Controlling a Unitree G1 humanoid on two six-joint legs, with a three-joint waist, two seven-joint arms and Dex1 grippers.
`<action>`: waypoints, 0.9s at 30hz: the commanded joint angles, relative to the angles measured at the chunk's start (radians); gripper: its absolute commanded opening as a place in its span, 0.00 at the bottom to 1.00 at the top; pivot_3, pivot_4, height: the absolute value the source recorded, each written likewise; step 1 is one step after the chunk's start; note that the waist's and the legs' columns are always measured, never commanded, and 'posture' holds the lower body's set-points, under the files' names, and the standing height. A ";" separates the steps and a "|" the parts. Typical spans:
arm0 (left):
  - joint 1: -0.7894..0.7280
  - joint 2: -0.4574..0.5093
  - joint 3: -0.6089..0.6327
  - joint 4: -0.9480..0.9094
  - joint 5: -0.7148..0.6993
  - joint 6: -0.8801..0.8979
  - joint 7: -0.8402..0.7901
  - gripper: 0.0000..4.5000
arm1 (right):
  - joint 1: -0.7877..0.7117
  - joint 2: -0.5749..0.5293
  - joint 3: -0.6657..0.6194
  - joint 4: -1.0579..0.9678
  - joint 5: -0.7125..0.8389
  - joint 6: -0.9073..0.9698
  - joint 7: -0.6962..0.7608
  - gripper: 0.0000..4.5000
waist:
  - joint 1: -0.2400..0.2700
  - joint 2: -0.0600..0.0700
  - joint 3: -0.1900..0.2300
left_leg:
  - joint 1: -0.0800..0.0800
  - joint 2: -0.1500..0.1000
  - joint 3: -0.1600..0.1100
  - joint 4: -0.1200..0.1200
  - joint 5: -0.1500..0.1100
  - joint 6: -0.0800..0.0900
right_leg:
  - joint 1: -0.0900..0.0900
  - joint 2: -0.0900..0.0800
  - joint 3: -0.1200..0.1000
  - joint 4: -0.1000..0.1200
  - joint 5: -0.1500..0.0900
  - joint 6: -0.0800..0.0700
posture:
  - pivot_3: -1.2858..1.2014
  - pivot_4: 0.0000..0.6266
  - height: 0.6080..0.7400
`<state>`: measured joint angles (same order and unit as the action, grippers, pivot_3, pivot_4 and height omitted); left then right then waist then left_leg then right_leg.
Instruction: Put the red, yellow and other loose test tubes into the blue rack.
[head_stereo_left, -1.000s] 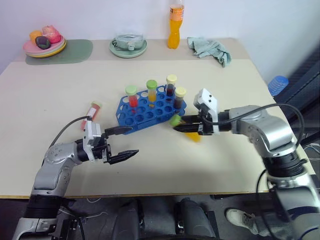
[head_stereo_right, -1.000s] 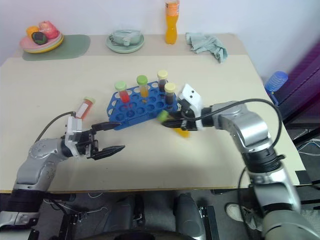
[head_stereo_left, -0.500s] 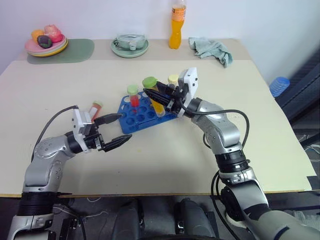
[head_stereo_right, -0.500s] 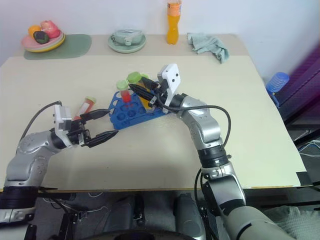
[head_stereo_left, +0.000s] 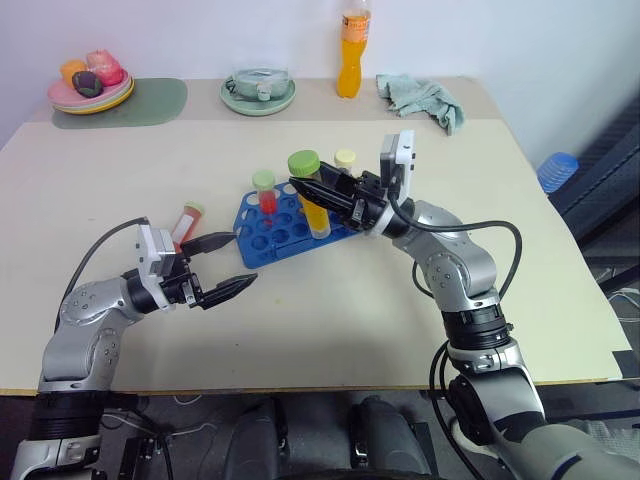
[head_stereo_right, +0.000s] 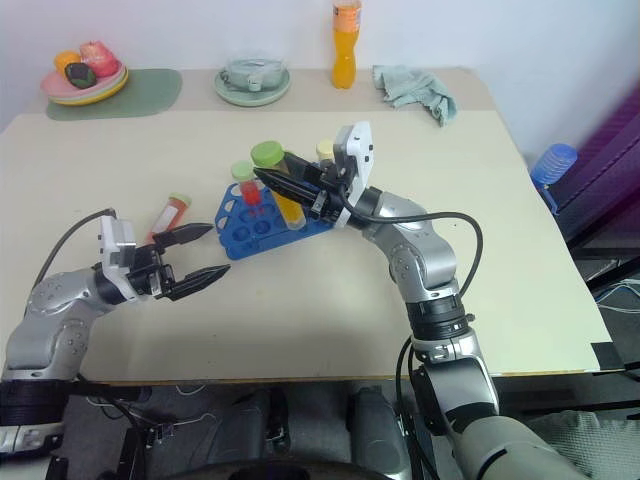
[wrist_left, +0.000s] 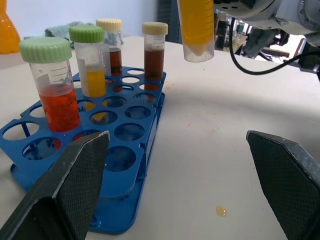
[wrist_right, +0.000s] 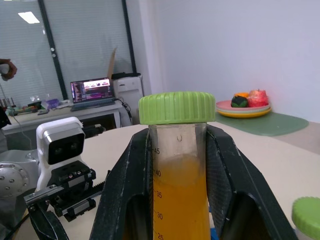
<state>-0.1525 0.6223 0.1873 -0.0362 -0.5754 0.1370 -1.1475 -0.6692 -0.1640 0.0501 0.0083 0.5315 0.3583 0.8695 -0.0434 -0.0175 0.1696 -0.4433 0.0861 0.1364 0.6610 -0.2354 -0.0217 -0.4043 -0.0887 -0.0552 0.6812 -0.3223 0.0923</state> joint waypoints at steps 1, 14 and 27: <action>-0.011 0.001 0.012 -0.005 0.000 -0.017 -0.001 1.00 | -0.020 0.019 -0.011 -0.027 0.011 -0.031 -0.012 0.17 | 0.000 0.000 0.000 | 0.000 0.000 0.000 0.000 0.000 0.000 | 0.000 0.000 0.000 0.000 0.000 0.000 | 0.52 0.24 1.00; -0.005 -0.002 0.016 -0.013 -0.004 -0.013 0.007 1.00 | -0.039 0.076 -0.040 0.044 0.009 -0.117 -0.033 0.17 | 0.000 0.000 0.000 | 0.000 0.000 0.000 0.000 0.000 0.000 | 0.000 0.000 0.000 0.000 0.000 0.000 | 0.52 0.24 1.00; 0.036 -0.012 0.073 -0.026 -0.034 -0.007 0.039 1.00 | -0.072 0.235 -0.060 0.576 -0.217 -0.670 -0.153 0.17 | -0.002 0.000 0.000 | 0.000 0.000 0.001 0.000 0.000 -0.001 | 0.000 0.000 0.000 0.001 0.000 0.000 | 0.52 0.24 1.00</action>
<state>-0.1174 0.5941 0.2237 -0.0408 -0.5937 0.1393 -1.1043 -0.7084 0.0599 0.0087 0.5555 0.3318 -0.2379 0.7398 -0.0454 -0.0173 0.1697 -0.4432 0.0861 0.1375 0.6610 -0.2350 -0.0225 -0.4046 -0.0887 -0.0551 0.6817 -0.3223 0.0923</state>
